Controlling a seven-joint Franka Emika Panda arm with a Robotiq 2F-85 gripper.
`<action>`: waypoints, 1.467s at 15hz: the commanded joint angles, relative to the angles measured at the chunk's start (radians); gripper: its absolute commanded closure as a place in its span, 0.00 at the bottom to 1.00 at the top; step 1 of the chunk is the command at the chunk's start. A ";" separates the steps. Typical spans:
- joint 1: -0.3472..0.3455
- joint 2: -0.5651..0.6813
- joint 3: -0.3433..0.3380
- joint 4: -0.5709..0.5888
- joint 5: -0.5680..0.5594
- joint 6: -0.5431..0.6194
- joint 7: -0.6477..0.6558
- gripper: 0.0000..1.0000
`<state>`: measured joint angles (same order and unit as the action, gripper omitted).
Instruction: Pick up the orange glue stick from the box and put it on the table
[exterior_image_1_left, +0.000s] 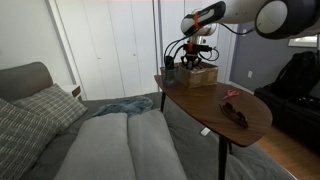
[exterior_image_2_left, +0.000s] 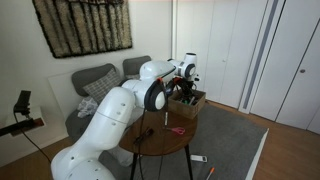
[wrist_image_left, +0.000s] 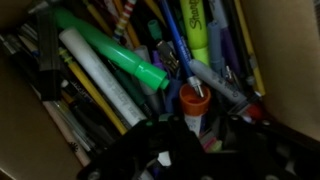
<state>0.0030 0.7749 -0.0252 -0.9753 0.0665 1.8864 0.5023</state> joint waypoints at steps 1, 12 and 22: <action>0.010 -0.020 0.001 0.020 0.003 -0.031 0.032 0.93; -0.030 -0.380 0.092 -0.223 0.114 -0.188 -0.095 0.93; -0.024 -0.755 0.062 -0.690 0.092 -0.304 -0.302 0.93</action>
<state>-0.0632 0.1713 0.0444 -1.4727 0.1858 1.5439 0.2334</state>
